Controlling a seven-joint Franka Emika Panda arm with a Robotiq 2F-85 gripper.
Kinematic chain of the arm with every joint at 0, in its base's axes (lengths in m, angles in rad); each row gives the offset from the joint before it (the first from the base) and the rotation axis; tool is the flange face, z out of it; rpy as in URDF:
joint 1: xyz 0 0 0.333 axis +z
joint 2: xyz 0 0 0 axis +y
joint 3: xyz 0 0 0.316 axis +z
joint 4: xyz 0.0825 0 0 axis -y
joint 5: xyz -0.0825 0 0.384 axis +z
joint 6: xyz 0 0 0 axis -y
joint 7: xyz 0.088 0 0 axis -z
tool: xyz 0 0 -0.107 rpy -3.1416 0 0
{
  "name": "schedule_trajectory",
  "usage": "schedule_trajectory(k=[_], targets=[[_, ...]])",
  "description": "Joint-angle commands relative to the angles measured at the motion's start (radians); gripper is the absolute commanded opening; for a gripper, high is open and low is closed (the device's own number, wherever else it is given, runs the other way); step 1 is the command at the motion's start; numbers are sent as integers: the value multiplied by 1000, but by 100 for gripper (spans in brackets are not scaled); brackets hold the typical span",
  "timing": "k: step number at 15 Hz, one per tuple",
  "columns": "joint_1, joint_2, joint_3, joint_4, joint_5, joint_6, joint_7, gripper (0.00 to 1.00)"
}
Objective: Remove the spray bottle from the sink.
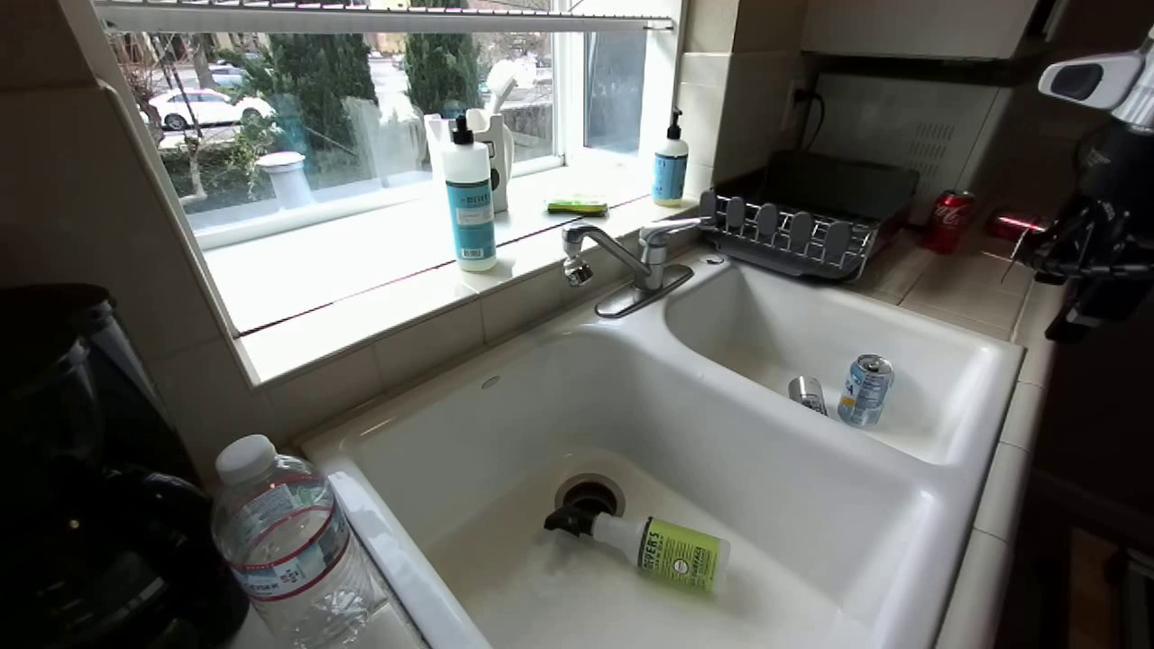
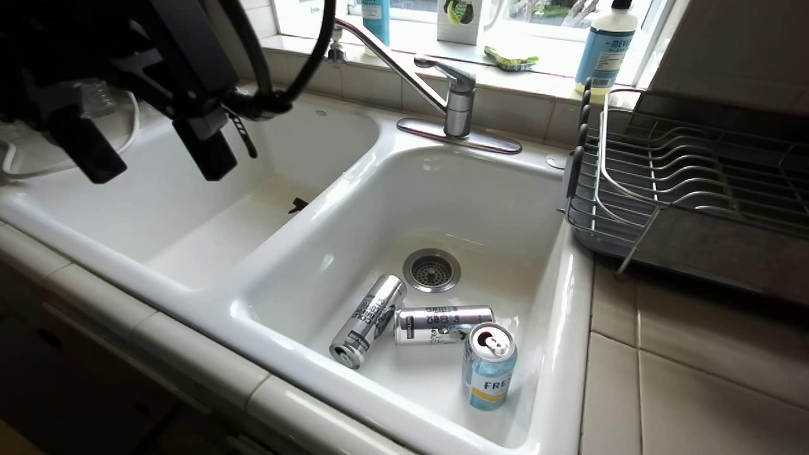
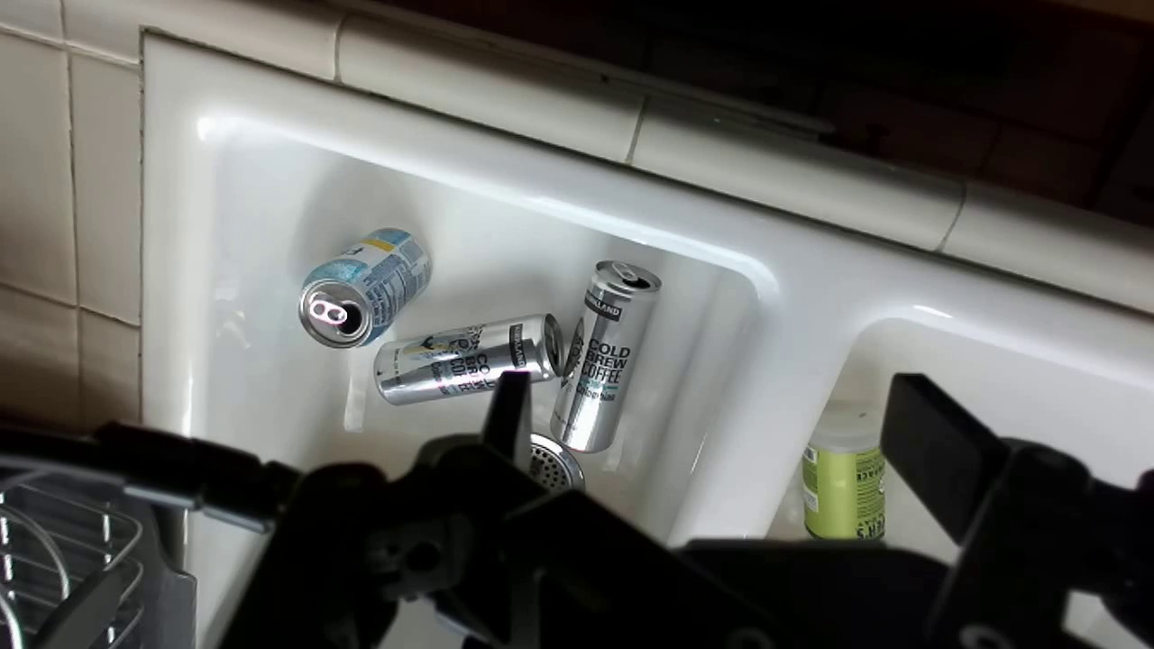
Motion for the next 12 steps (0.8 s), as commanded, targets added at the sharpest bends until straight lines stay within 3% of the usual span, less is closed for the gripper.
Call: schedule_trajectory(k=[1, 4, 9, 12], targets=[[20, 0, -14, 3, -12, -6, 13, 100], [41, 10, 1, 5, -4, -3, 7, 100], [170, 95, 120, 61, 70, 17, 67, 100], [202, 201, 190, 128, 100, 87, 151, 100]])
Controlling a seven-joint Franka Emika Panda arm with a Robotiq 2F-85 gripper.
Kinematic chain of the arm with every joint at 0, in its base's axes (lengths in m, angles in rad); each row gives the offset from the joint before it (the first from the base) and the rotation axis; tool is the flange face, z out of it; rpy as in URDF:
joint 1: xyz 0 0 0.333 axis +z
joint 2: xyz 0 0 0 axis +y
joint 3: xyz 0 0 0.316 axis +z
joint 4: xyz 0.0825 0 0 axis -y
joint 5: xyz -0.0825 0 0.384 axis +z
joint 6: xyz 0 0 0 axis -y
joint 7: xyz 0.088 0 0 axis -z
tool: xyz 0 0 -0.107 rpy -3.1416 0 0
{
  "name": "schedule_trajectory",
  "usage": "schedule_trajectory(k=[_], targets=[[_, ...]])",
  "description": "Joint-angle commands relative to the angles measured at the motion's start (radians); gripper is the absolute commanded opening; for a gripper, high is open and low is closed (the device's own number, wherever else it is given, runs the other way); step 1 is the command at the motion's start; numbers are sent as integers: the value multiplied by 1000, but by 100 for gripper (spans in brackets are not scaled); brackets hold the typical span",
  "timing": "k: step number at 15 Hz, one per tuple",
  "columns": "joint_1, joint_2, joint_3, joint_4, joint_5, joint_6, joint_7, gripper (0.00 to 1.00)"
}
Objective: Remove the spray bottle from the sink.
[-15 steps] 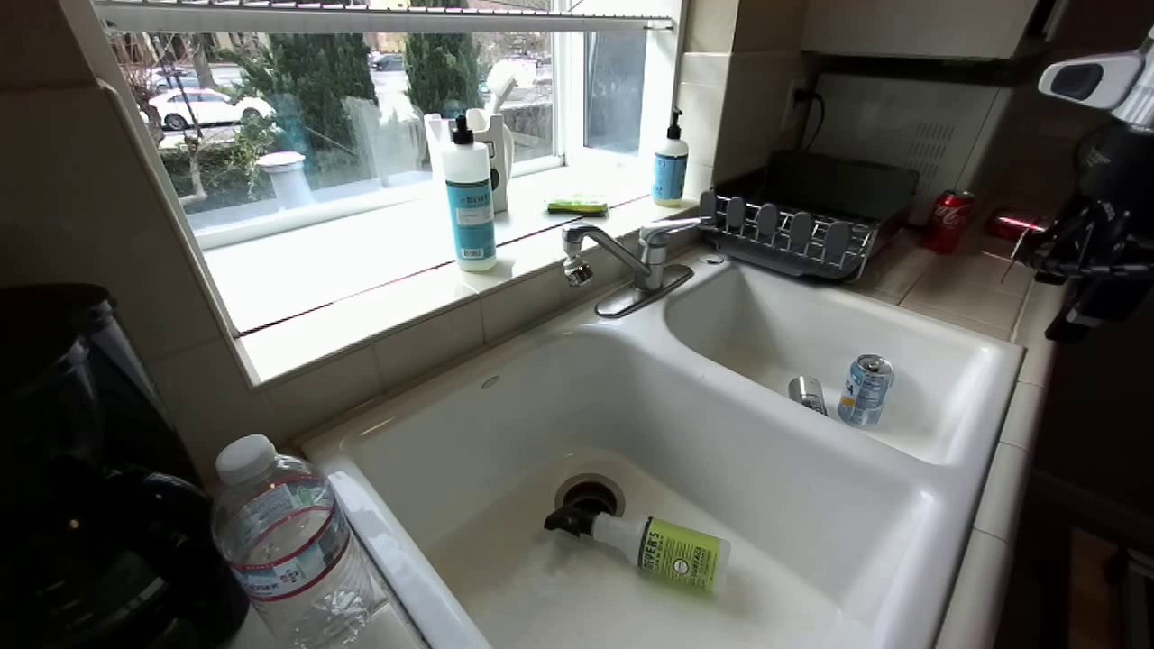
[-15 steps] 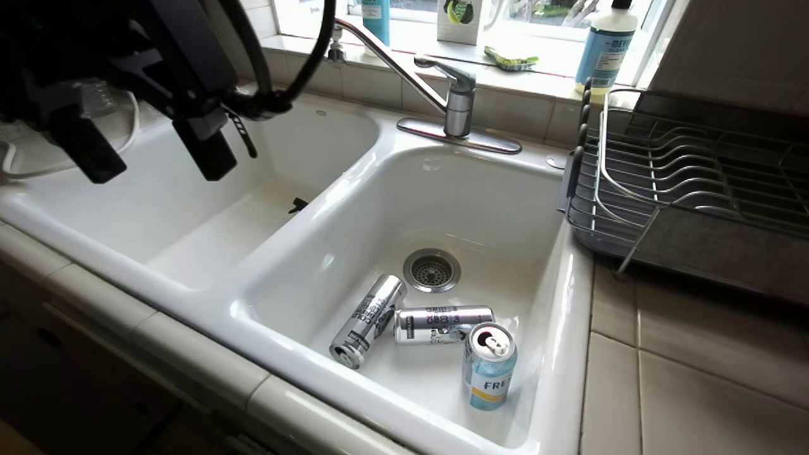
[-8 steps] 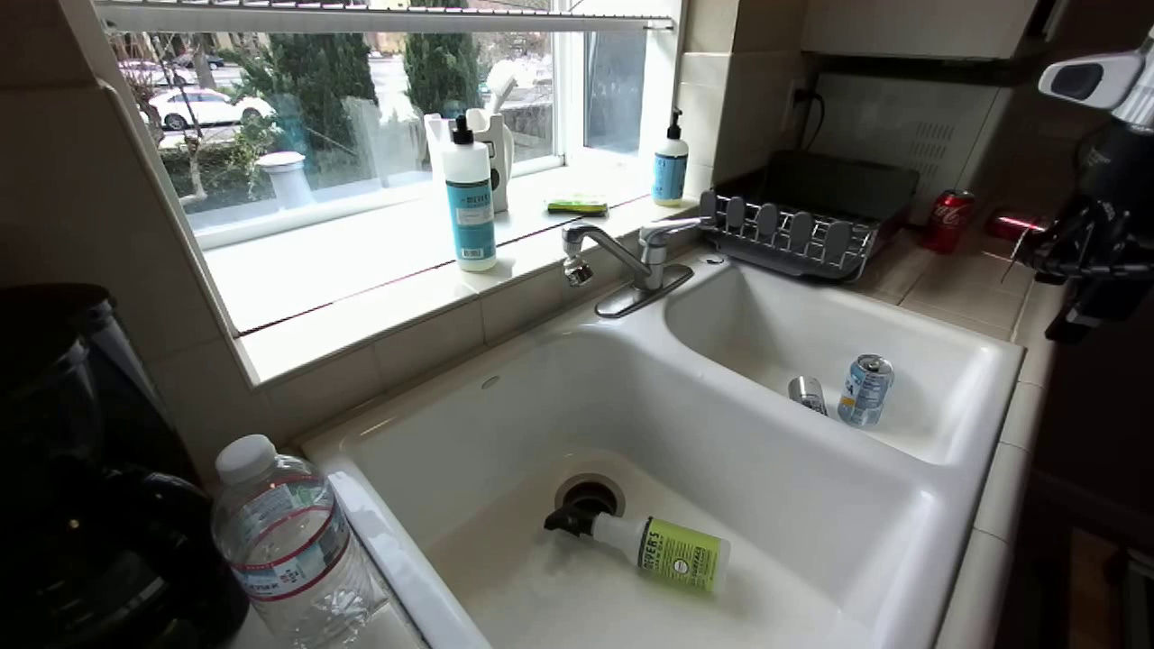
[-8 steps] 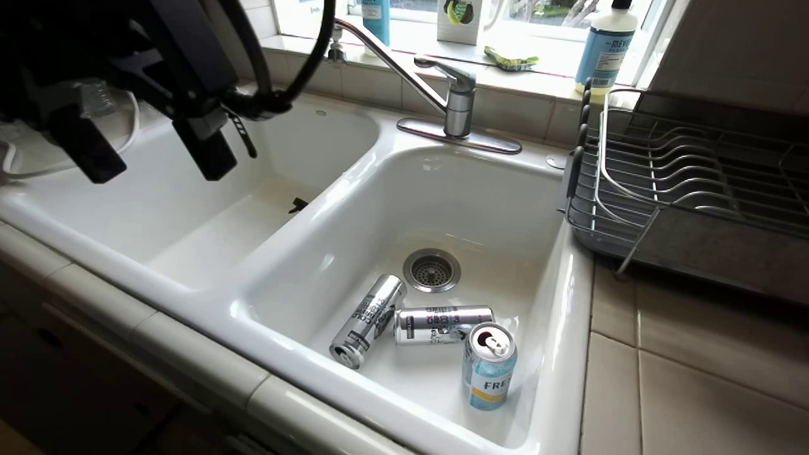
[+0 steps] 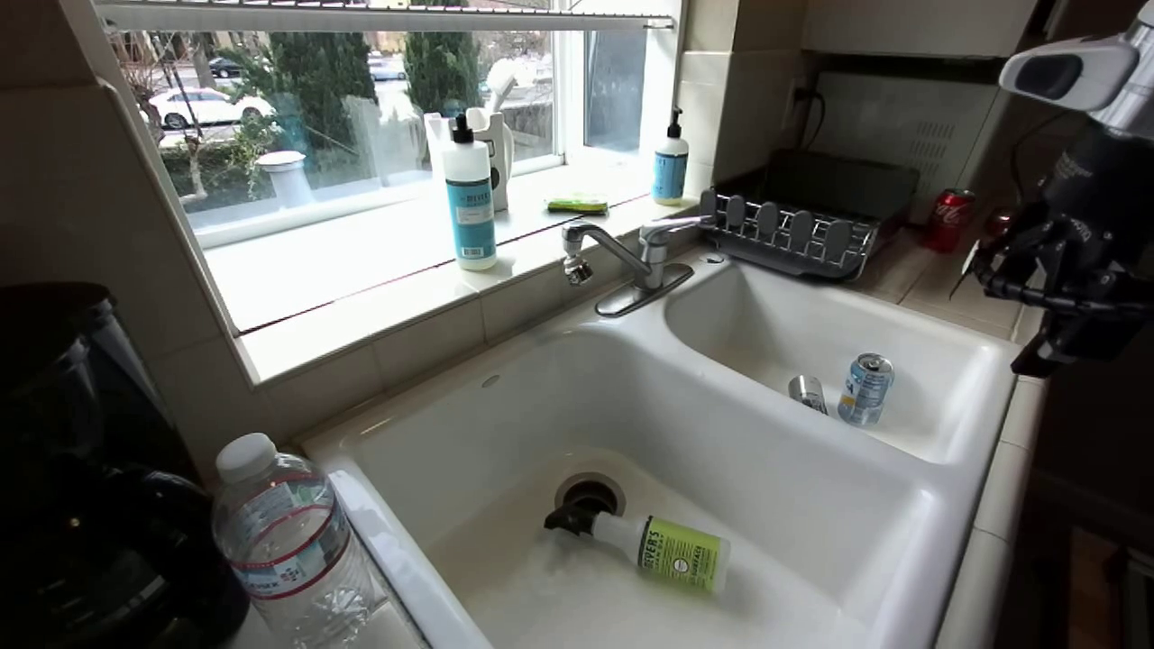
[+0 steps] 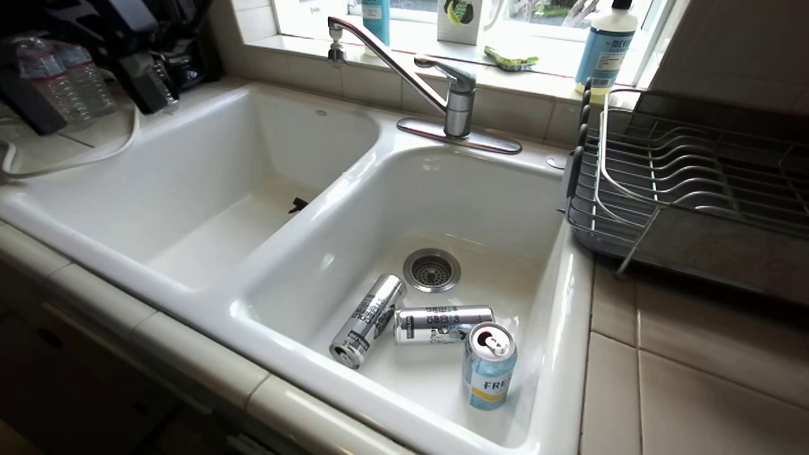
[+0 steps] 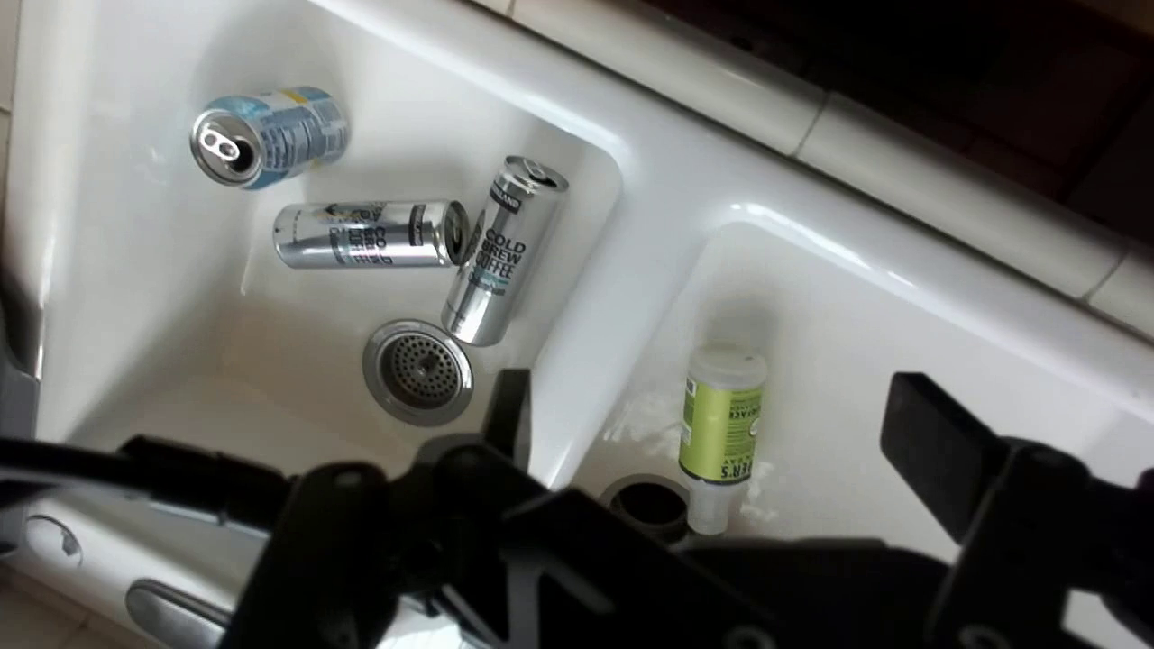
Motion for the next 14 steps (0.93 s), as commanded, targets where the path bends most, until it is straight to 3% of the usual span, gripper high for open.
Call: schedule_trajectory(k=[1, 7, 8, 10, 14], targets=[[36, 181, 73, 112, 46, 61, 105, 100], [32, 477, 162, 309, 46, 59, 227, 100], [51, 347, 131, 217, 43, 81, 182, 100], [50, 396, 132, 242, 41, 81, 185, 100], [50, 372, 129, 240, 41, 81, 184, 100]])
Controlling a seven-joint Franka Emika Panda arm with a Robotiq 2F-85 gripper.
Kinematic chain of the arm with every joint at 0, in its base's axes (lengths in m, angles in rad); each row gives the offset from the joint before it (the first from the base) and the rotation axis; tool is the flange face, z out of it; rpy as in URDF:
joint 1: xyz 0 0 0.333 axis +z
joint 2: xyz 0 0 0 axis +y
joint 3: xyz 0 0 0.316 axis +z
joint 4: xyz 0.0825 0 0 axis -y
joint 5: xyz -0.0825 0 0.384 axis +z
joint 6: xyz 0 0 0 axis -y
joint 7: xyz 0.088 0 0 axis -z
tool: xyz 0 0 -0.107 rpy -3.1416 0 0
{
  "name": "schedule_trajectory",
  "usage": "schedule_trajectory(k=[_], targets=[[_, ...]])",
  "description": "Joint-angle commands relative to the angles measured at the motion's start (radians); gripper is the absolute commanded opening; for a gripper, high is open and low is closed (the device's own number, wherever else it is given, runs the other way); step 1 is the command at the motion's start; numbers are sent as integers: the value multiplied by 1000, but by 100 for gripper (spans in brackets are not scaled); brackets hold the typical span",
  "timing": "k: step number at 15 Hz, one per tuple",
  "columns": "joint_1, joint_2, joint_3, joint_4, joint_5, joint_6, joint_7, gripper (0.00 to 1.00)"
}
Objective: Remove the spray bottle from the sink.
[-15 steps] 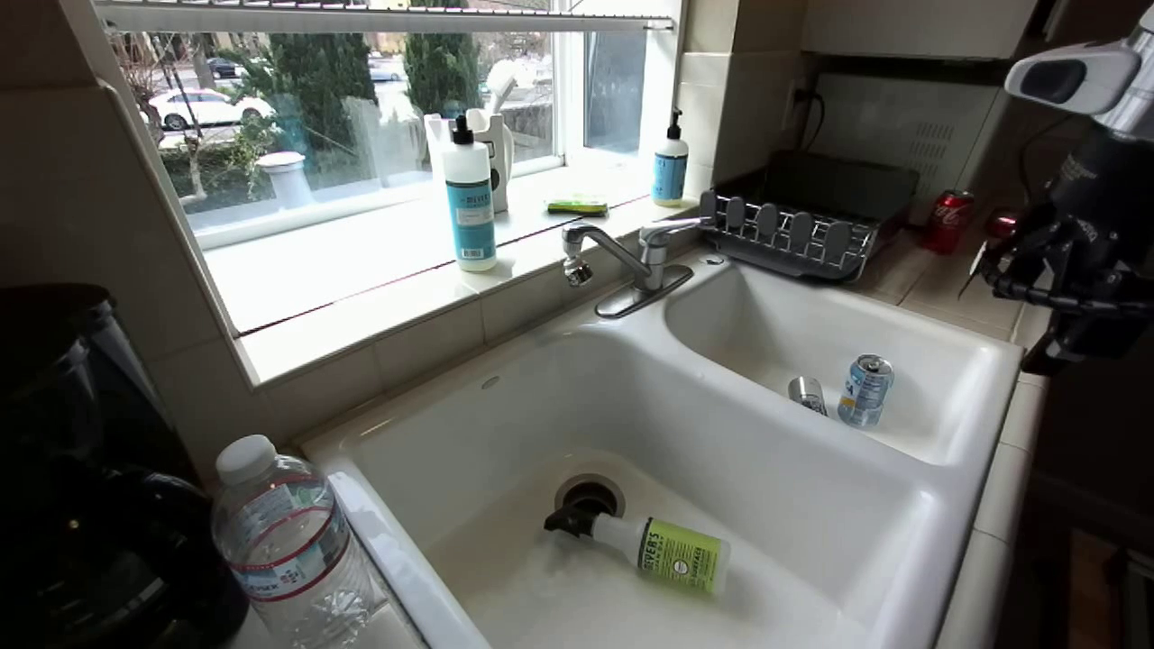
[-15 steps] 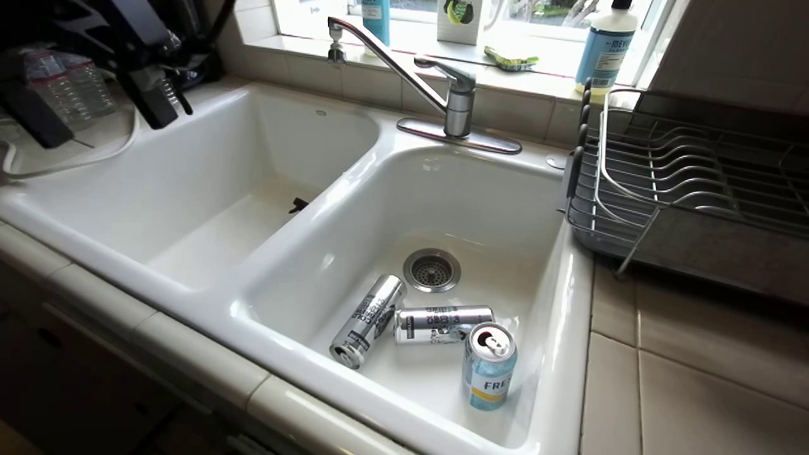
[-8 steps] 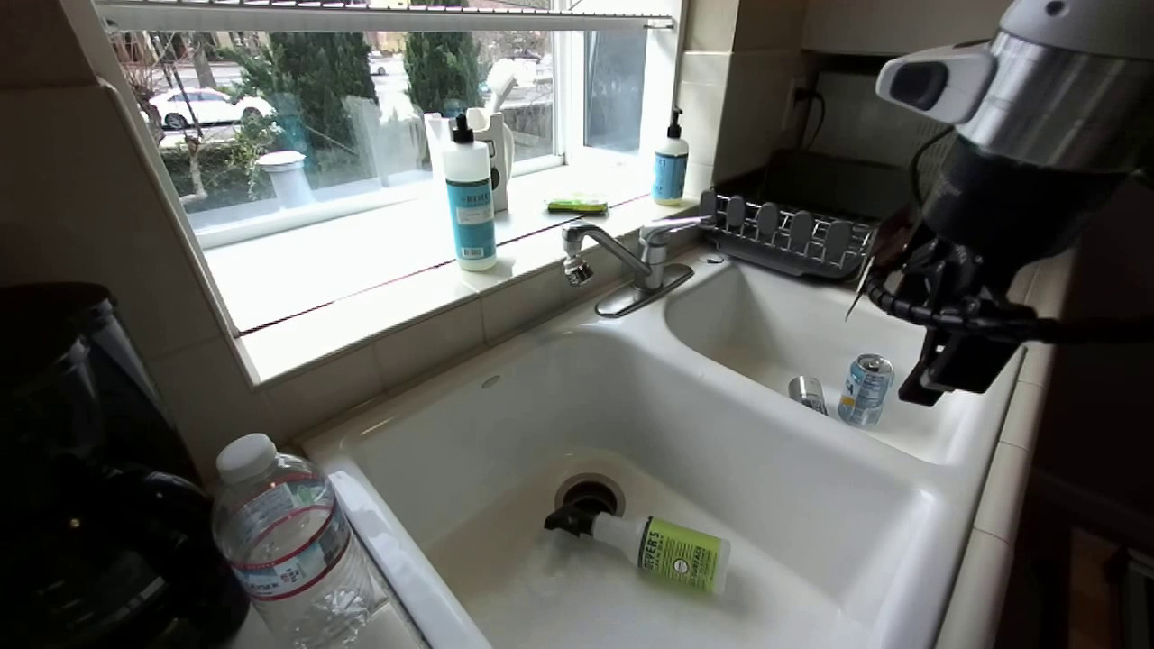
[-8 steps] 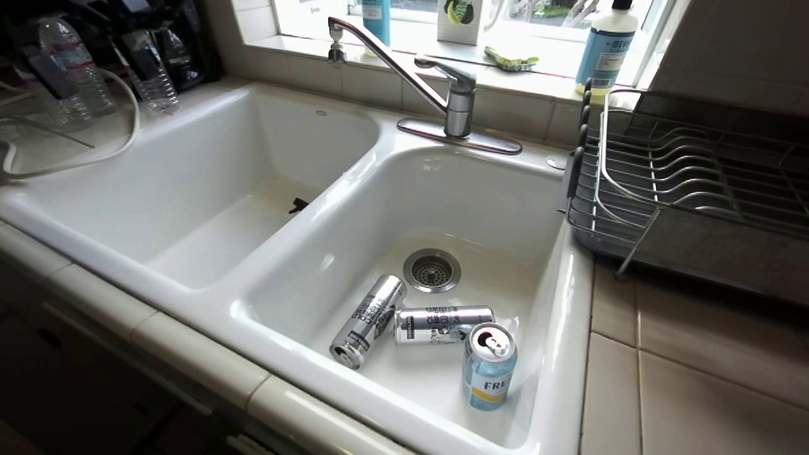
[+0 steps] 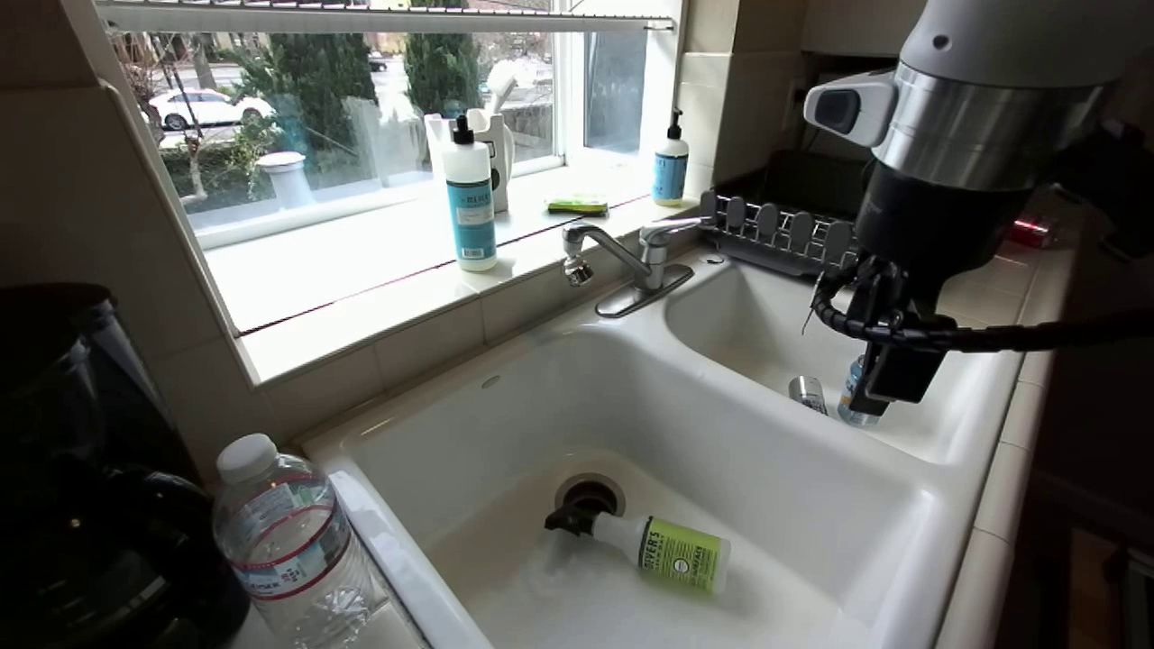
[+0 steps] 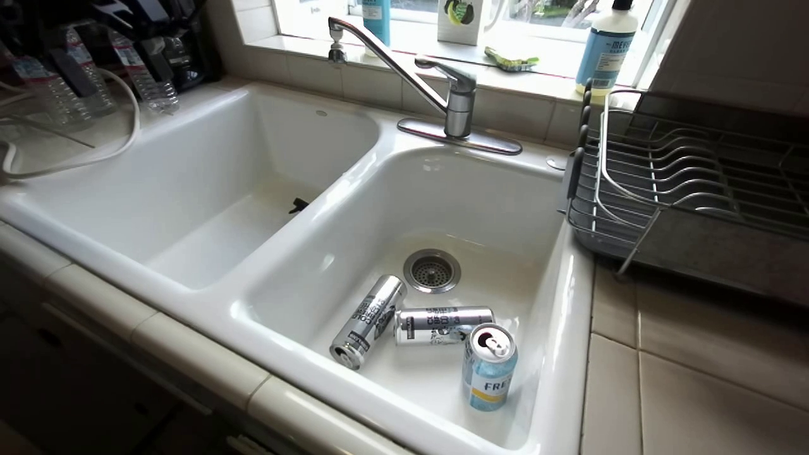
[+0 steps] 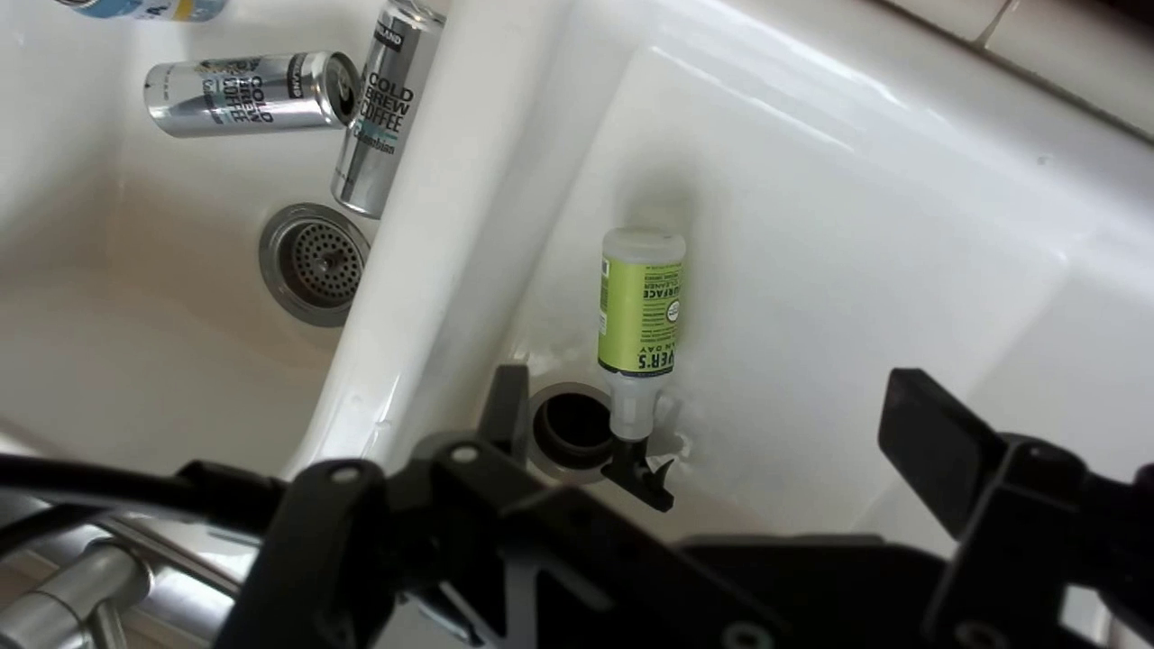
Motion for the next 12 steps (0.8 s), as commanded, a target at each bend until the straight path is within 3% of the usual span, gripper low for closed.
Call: schedule_trajectory(k=[1, 3, 12], targets=[[12, -1, -9, 2, -5, -3, 5, 100], [17, 62, -5, 22, 11, 38, 7, 100], [14, 383, 50, 126, 36, 271, 233, 100]])
